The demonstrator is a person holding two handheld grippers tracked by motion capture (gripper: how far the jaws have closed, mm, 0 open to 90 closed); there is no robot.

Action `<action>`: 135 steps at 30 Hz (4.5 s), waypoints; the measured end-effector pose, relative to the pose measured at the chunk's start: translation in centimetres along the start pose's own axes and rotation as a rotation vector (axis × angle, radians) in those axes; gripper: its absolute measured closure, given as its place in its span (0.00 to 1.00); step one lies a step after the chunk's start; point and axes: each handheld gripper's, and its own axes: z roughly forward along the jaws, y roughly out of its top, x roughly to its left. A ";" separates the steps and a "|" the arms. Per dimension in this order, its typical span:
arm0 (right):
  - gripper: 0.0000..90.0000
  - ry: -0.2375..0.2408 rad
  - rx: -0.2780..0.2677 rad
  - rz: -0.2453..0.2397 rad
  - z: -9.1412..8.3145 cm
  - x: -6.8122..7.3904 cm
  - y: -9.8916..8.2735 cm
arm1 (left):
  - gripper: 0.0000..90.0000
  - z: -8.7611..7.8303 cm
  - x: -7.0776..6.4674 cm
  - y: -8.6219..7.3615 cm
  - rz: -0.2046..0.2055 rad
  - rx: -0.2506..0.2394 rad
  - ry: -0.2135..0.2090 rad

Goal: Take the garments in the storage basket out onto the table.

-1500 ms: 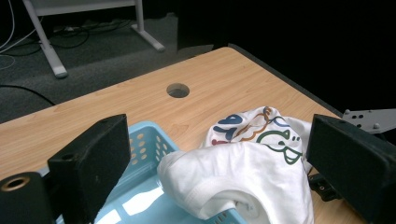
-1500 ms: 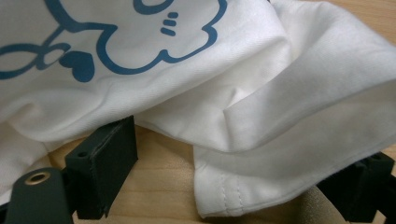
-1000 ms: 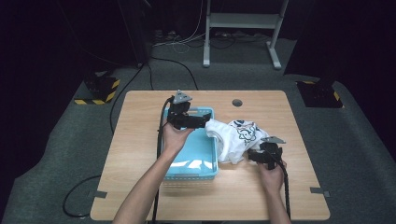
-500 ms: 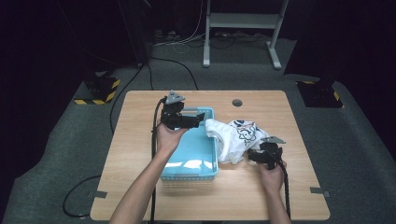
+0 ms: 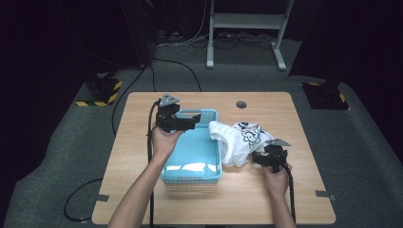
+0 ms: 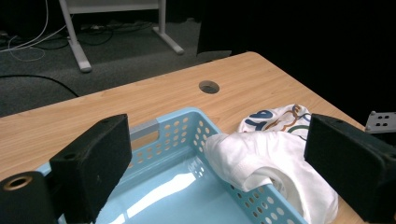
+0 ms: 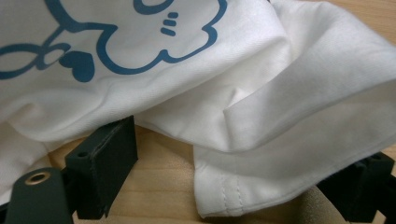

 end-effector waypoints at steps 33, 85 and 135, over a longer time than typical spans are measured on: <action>0.14 0.000 0.000 0.000 0.0 0.0 0.0 | 0.10 -2.4 2.5 -1.4 -0.052 -0.025 0.053; 0.14 0.000 0.000 0.000 0.0 0.0 0.0 | 0.10 -4.9 5.3 -4.0 -0.122 -0.039 0.124; 0.14 0.000 0.000 0.001 0.0 0.0 0.0 | 0.10 -4.9 7.5 -8.7 -0.205 0.007 0.195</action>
